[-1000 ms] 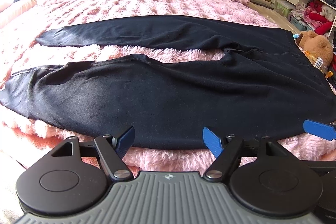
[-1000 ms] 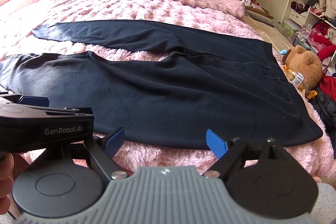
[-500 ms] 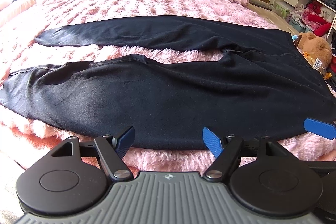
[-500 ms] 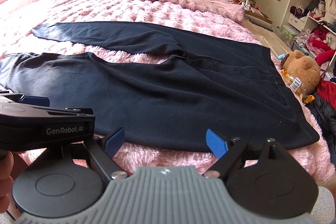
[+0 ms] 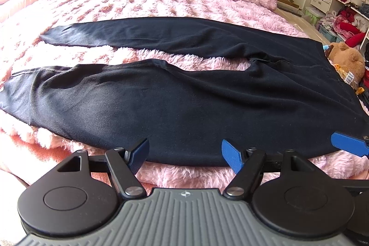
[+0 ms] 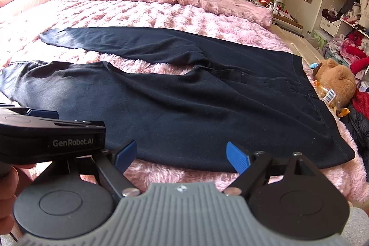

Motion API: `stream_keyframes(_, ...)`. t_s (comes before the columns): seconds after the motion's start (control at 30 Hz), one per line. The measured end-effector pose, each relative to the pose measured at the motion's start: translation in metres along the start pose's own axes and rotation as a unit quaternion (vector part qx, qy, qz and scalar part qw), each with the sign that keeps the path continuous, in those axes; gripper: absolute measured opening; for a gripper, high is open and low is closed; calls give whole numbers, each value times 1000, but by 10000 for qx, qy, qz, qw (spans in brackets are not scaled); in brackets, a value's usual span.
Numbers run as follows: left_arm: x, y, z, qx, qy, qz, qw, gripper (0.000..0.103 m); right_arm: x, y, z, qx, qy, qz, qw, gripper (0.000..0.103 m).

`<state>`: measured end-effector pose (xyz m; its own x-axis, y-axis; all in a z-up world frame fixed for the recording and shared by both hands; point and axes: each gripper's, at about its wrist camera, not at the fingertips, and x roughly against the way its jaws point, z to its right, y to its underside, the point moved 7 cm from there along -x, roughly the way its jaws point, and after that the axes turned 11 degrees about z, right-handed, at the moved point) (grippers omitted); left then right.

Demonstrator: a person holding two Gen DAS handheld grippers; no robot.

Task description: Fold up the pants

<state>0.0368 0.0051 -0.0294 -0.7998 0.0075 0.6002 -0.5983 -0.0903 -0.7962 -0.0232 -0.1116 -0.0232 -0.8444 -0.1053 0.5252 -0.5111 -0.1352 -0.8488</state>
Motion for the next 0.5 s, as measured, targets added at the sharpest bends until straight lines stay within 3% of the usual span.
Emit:
stream_keyframes(0.2,0,-2,-18,258,257,100,9993,78,1,-7,-13,14,-277,254,9993,81)
stream_keyframes(0.33,1,-5,-38,534,257,325,9977,78,-6,-2,-8,-176,-409,1,9990,81)
stream_keyframes(0.5,1,-11,-63,1016,478,582,9920,78,-10,7,45,-1225,-538,-296,9906,81)
